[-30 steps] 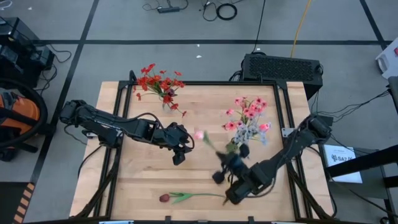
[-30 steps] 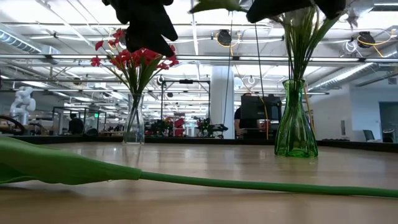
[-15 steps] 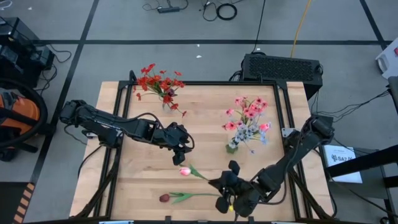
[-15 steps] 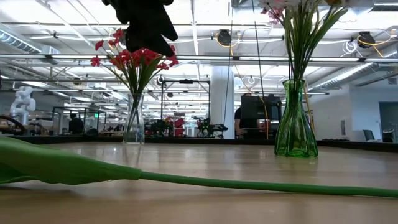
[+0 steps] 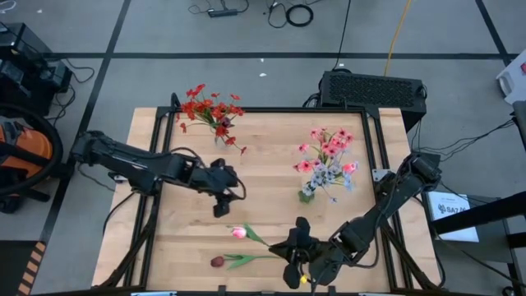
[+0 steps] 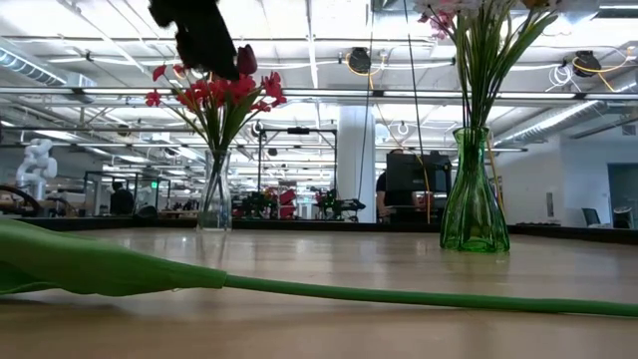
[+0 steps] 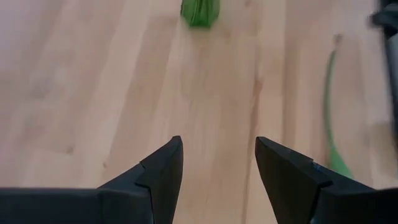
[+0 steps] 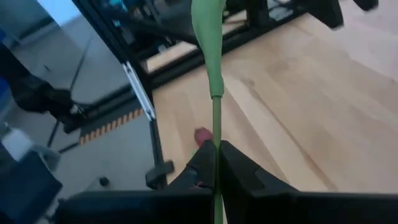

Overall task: Sort flowers into vase by color
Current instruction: Put the pink flower into the green vase

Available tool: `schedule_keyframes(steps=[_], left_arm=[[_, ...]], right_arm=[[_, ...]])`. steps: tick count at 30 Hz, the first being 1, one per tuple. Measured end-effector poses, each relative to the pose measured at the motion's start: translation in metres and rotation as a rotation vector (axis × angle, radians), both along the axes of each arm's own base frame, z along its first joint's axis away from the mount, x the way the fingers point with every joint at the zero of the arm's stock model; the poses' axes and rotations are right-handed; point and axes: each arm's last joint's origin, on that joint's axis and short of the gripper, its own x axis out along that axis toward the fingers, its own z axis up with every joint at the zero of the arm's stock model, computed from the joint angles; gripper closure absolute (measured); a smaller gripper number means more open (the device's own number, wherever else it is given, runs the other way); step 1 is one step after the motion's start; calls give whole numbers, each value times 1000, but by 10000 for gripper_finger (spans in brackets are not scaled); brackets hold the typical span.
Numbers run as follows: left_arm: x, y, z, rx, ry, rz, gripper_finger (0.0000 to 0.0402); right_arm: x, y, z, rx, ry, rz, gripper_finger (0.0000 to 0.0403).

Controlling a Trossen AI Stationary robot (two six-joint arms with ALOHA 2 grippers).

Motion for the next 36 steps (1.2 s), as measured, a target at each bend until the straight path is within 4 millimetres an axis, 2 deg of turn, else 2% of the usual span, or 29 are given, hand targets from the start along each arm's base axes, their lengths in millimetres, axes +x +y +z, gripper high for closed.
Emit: schedule_keyframes(steps=[5,8,13,17,20,23,28,32,36], left_arm=[[-35,4,32,18,-138,-17,196],[-62,5,38,10,-204,-9,196],[-103,2,33,-58,-281,9,196],[-122,0,25,-102,-309,42,196],[-128,-1,20,-123,-318,58,196],[-129,-4,16,-127,-313,65,196],[-130,-7,14,-121,-317,65,196],[-130,-7,14,-114,-320,69,196],[-129,-7,16,-113,-350,87,196]], right_arm=[[2,-2,-5,-38,-40,-124,403],[11,-1,-12,-15,-91,-193,403],[50,-8,-11,27,-285,-128,403],[73,-29,7,-123,-483,-63,403],[75,-45,23,-309,-518,-62,403],[65,-55,43,-427,-480,-145,403],[29,-50,69,-533,-337,-240,403],[3,-50,63,-509,-308,-241,403],[-18,-63,42,-426,-349,-257,403]])
